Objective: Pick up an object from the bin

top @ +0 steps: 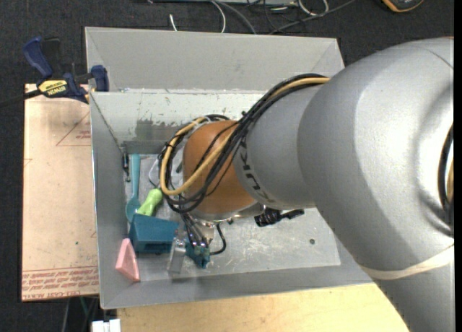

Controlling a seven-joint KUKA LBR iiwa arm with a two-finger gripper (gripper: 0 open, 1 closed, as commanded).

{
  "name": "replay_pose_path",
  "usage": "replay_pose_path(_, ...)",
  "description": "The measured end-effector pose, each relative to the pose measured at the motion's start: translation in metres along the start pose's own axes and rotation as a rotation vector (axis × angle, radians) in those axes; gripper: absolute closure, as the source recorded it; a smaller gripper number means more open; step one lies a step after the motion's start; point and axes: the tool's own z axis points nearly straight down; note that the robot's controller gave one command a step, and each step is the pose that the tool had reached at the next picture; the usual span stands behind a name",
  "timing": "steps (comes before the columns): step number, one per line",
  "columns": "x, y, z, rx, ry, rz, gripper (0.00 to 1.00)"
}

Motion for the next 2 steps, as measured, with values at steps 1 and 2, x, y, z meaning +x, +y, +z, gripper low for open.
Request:
replay_pose_path(1,0.0091,0.0042,-0.0042,-0.003,-0.004,0.350,1.00)
replay_pose_path(2,0.0091,0.0041,-0.0042,-0.003,-0.004,0.351,1.00)
